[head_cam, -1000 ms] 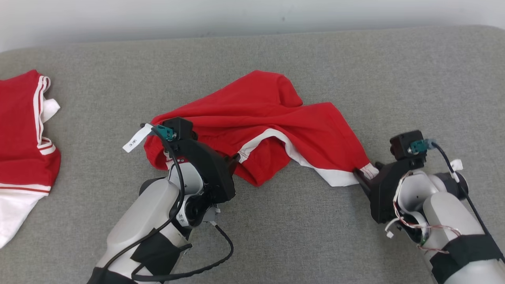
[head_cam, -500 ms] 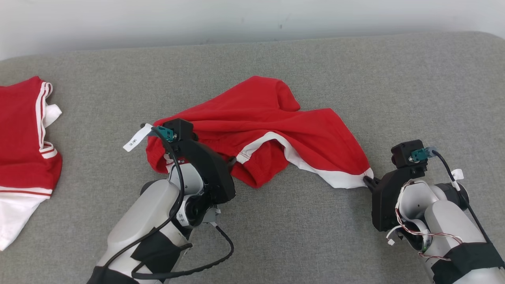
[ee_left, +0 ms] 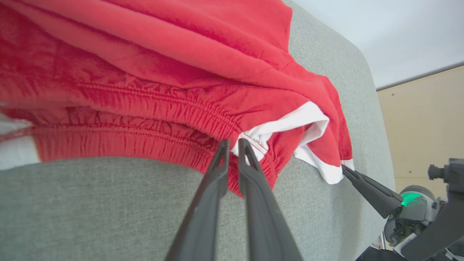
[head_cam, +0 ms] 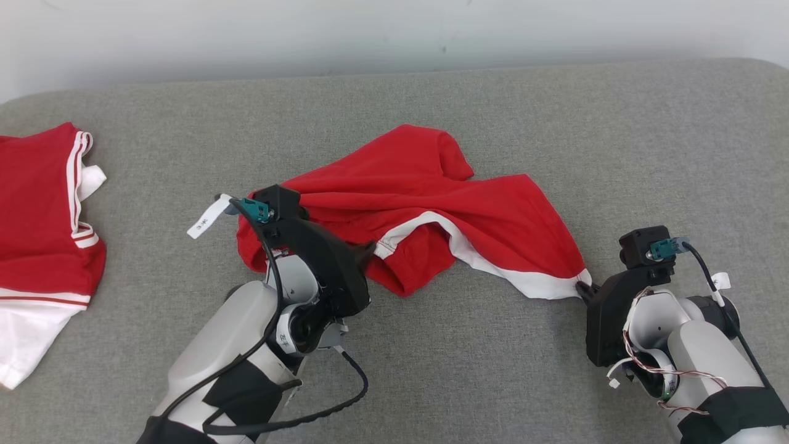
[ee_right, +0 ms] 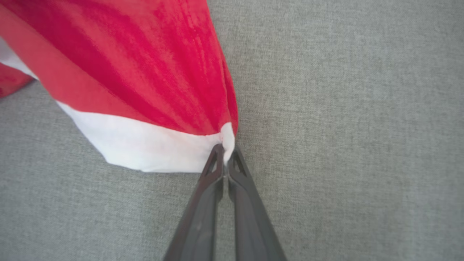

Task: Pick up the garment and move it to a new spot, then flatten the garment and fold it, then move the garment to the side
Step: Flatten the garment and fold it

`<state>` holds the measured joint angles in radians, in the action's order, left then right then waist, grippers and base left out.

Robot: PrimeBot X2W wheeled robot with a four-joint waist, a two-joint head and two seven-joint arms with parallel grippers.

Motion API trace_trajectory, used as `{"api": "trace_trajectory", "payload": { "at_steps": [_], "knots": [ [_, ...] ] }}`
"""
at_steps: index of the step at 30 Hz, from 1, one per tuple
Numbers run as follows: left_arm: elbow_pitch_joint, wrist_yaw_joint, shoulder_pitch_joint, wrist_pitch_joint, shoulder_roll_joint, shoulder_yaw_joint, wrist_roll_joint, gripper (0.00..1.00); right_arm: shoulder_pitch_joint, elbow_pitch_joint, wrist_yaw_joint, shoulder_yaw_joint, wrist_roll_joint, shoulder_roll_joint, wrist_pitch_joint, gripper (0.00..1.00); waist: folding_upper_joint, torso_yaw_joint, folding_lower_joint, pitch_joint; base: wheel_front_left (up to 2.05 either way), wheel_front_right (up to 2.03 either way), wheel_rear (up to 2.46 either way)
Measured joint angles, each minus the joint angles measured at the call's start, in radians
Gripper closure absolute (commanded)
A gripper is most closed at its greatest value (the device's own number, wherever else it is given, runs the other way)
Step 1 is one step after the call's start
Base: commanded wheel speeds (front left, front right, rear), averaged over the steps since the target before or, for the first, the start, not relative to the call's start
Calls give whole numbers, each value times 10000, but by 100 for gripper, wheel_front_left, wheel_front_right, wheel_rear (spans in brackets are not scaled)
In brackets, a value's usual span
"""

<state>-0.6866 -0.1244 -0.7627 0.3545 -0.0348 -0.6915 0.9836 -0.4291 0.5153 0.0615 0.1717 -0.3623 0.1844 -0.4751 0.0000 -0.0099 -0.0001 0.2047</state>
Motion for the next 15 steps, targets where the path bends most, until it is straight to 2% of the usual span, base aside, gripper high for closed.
{"api": "trace_trajectory", "payload": {
  "at_steps": [2, 3, 4, 5, 10, 11, 13, 14, 15],
  "knots": [
    [90, 0, 8, 15, 0, -13, 320, 0, 42, -52, 0, 21, 2, -2, 0, 33, 0, -4, 0, 14, 0, 0, 0],
    [138, 0, 15, 19, 0, -27, 380, 0, 56, -92, 0, 36, 2, -2, -2, 33, 0, -10, 0, 31, 0, 0, 0],
    [167, 0, 25, 42, 2, -52, 380, 0, 57, -130, 0, 59, 6, -2, -12, 13, 0, -20, 0, 59, 0, 0, 0],
    [196, 0, 45, 58, 2, -63, 410, 0, 57, -169, 0, 71, 6, -2, -15, 8, 0, -31, 0, 91, 0, 0, 0],
    [159, 0, 155, 132, 0, -163, 566, 0, 39, -303, 0, 111, 10, -6, -44, 11, 0, -125, 0, 242, 0, 0, 0],
    [132, -2, 155, 132, -6, -211, 568, 2, 36, -307, 0, 111, 17, -4, -71, 16, 0, -148, 0, 264, 0, 0, 0],
    [125, 0, 155, 136, 0, -265, 594, 16, 36, -318, 0, 109, 17, -6, -88, 17, 0, -179, 1, 299, 0, 0, 0],
    [127, 0, 154, 134, 0, -268, 675, 25, 36, -322, 0, 105, 17, -4, -90, 23, 0, -189, 1, 313, 0, 0, 0],
    [127, 0, 151, 130, 0, -270, 740, 29, 36, -328, 0, 104, 17, -4, -90, 24, 0, -198, 0, 325, 0, 0, 0]
  ]
}}
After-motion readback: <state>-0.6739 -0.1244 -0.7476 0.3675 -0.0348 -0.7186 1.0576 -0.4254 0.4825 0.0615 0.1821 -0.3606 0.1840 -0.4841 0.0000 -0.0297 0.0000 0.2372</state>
